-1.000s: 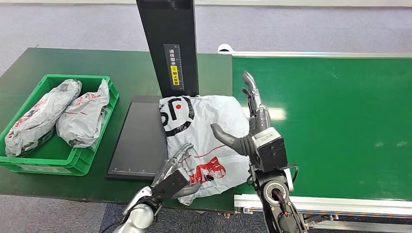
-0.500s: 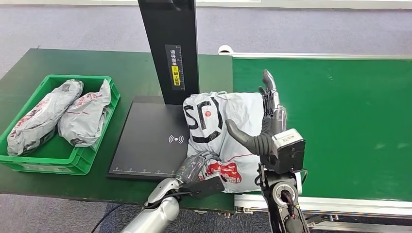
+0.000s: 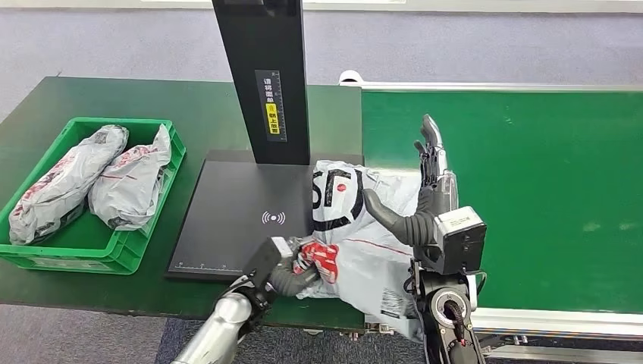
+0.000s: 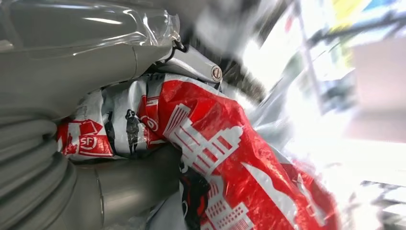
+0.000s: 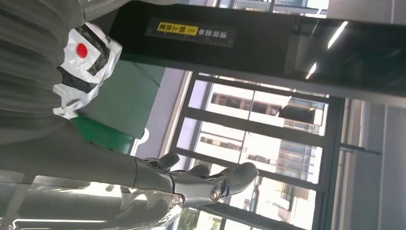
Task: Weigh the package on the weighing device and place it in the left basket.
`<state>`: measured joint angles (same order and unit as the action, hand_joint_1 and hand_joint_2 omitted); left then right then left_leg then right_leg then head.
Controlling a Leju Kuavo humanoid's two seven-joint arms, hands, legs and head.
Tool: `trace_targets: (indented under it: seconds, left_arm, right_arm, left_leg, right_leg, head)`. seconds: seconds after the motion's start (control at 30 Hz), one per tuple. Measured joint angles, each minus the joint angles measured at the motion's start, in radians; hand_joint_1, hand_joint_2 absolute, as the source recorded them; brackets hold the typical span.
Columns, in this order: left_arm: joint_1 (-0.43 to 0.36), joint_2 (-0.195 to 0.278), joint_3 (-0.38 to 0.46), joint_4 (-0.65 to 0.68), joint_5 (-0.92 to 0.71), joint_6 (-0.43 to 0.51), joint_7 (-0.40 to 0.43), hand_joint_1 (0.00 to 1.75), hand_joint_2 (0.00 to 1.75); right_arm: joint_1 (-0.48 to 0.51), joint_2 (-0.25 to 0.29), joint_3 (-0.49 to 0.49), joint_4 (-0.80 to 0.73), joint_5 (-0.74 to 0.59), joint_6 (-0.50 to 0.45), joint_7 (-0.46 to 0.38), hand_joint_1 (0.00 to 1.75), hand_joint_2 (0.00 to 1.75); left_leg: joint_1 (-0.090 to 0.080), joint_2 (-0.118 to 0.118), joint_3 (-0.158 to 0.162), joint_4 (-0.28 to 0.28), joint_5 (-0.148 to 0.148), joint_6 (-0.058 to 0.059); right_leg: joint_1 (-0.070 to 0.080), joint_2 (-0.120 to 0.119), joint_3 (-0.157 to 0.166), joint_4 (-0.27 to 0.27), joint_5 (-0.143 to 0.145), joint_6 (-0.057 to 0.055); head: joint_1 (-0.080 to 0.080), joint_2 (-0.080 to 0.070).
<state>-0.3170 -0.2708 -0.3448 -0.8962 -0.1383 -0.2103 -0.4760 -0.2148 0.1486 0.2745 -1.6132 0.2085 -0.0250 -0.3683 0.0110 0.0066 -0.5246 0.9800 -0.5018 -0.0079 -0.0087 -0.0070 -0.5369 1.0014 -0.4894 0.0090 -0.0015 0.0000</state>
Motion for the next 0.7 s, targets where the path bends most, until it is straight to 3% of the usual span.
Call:
trace_targets:
  seconds: [0.07, 0.17, 0.33, 0.5, 0.7]
  left_arm:
    - [0.042, 0.026, 0.034, -0.152, 0.04, 0.031, -0.003, 1.75, 1.75]
    - [0.084, 0.063, 0.123, -0.38, 0.075, 0.149, 0.003, 1.75, 1.75]
    - [0.096, 0.111, 0.383, -0.59, 0.202, 0.31, 0.013, 1.75, 1.75]
    - [0.044, 0.166, 0.624, -0.589, 0.207, 0.444, 0.003, 1.75, 1.75]
    - [-0.076, 0.267, 0.783, -0.421, 0.055, 0.66, -0.008, 1.75, 1.75]
  right_arm:
    - [0.017, -0.002, -0.013, -0.002, 0.01, -0.017, -0.001, 0.0, 1.75]
    - [0.063, -0.005, -0.044, -0.019, 0.036, -0.045, -0.001, 0.0, 1.75]
    - [0.147, -0.012, -0.106, -0.051, 0.059, -0.054, 0.006, 0.0, 1.75]
    - [0.186, -0.021, -0.139, -0.053, 0.057, -0.053, 0.014, 0.0, 1.75]
    - [0.205, -0.032, -0.146, -0.052, 0.029, -0.06, 0.019, 0.0, 1.75]
  left_leg:
    - [0.0, 0.0, -0.002, 0.0, 0.0, 0.0]
    - [0.0, 0.0, -0.004, 0.0, 0.0, 0.0]
    - [0.001, 0.0, -0.005, -0.001, 0.0, 0.0]
    - [0.001, 0.0, -0.005, -0.001, 0.0, -0.001]
    - [0.001, 0.0, -0.005, 0.0, 0.001, -0.001]
  right_leg:
    - [0.0, 0.0, -0.002, 0.0, 0.0, 0.0]
    - [0.0, 0.0, -0.004, 0.0, 0.0, 0.0]
    - [0.001, 0.0, -0.005, 0.0, 0.0, 0.0]
    - [0.001, 0.0, -0.005, 0.0, 0.0, -0.001]
    - [0.001, 0.0, -0.005, 0.0, 0.0, -0.001]
  head:
    - [0.0, 0.0]
    - [0.0, 0.0]
    - [0.0, 0.0]
    - [0.0, 0.0]
    - [0.0, 0.0]
